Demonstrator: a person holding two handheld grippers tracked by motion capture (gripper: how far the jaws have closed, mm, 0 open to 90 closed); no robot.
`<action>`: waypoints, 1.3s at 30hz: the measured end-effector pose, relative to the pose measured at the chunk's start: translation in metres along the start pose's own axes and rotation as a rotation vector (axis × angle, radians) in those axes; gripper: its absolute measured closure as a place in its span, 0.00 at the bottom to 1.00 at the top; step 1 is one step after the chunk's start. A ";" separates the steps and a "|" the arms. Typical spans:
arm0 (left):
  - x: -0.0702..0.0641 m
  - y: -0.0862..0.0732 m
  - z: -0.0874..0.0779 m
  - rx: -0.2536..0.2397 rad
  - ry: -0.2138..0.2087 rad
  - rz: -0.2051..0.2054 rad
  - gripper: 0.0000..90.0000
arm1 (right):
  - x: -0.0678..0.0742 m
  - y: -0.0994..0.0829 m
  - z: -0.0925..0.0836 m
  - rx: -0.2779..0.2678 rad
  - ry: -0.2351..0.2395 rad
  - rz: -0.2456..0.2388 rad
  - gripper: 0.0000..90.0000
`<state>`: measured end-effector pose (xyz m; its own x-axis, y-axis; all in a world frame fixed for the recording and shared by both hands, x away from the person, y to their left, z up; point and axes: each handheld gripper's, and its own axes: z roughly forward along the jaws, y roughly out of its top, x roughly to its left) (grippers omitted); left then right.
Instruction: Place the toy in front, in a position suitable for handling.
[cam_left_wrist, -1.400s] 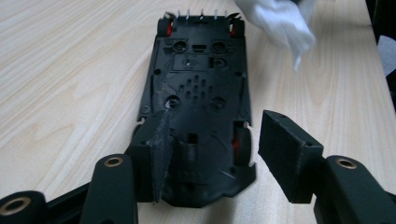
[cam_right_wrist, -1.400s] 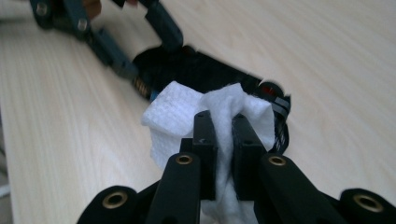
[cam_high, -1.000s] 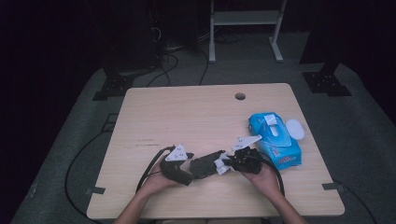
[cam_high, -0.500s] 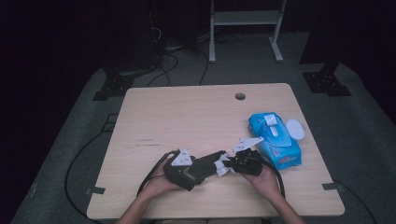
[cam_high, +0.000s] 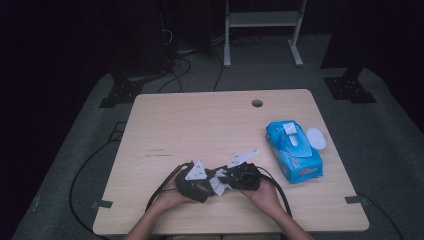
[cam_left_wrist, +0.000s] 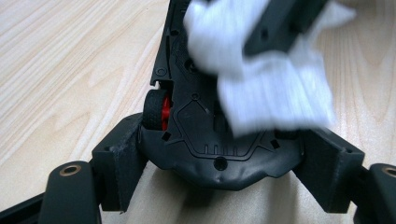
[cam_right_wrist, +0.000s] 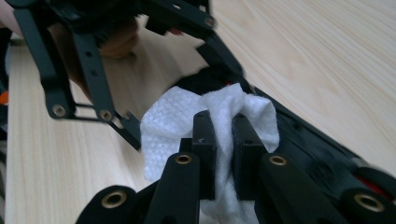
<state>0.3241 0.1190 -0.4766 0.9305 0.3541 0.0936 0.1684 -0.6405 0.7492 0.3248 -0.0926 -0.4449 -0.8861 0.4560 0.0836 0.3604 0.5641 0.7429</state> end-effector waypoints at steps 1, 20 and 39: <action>0.000 0.000 0.000 -0.002 -0.001 -0.001 0.26 | 0.002 0.002 0.002 0.004 -0.001 -0.013 0.91; 0.001 0.001 0.000 0.000 -0.011 0.005 0.26 | 0.006 0.006 0.004 0.007 0.002 -0.045 0.90; 0.005 0.001 -0.001 -0.005 -0.008 -0.008 0.26 | -0.020 -0.012 -0.022 0.012 -0.107 0.020 0.90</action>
<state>0.3286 0.1206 -0.4748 0.9316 0.3539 0.0829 0.1741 -0.6346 0.7530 0.3322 -0.1236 -0.4407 -0.8429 0.5375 0.0262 0.3812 0.5620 0.7341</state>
